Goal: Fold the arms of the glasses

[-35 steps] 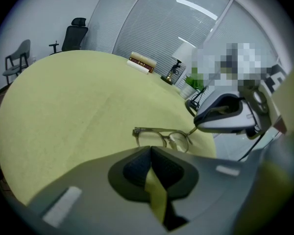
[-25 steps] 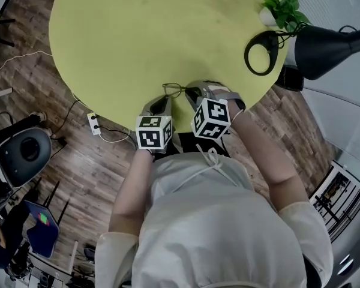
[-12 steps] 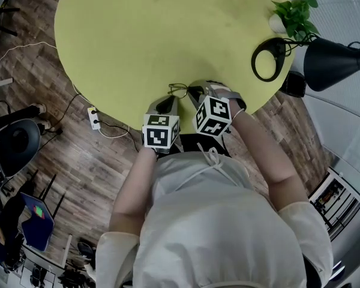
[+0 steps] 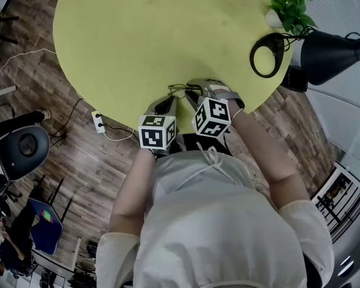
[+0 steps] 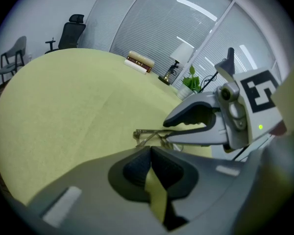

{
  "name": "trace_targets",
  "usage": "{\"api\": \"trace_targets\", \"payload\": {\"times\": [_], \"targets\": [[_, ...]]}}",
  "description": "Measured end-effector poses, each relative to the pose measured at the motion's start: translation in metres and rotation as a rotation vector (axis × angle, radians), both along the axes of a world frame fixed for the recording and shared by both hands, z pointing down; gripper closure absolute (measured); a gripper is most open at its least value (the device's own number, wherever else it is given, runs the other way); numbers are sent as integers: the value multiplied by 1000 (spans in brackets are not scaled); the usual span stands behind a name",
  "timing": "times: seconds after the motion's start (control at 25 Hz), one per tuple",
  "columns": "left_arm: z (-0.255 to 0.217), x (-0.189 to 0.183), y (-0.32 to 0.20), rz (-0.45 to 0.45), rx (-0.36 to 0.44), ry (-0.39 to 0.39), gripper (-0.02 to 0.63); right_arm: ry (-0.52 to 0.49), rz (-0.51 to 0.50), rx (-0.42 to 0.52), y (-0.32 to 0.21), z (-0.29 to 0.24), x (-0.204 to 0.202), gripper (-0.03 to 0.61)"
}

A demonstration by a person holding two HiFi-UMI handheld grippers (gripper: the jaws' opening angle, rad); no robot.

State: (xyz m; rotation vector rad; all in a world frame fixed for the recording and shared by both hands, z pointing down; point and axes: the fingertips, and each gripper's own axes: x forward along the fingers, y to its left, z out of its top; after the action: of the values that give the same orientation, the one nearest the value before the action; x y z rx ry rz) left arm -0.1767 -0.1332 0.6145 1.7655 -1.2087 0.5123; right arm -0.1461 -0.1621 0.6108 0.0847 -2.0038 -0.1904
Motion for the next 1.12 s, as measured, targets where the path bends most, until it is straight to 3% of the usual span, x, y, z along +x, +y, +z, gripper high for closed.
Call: {"api": "trace_targets", "payload": {"times": [0.12, 0.36, 0.52, 0.72, 1.0, 1.12], "targets": [[-22, -3, -4, 4, 53, -2, 607, -74, 79, -22, -2, -20, 0, 460], [-84, -19, -22, 16, 221, -68, 607, -263, 266, 2, -12, -85, 5, 497], [-140, -23, -37, 30, 355, -114, 607, -405, 435, 71, -22, -137, 19, 563], [-217, -20, -53, 54, 561, -169, 607, -589, 643, 186, -37, -199, 41, 578], [-294, -4, -50, 66, 725, -148, 607, -730, 673, 206, -18, -249, 55, 580], [-306, -2, -47, 57, 752, -152, 607, -760, 704, 217, -16, -260, 61, 580]]}}
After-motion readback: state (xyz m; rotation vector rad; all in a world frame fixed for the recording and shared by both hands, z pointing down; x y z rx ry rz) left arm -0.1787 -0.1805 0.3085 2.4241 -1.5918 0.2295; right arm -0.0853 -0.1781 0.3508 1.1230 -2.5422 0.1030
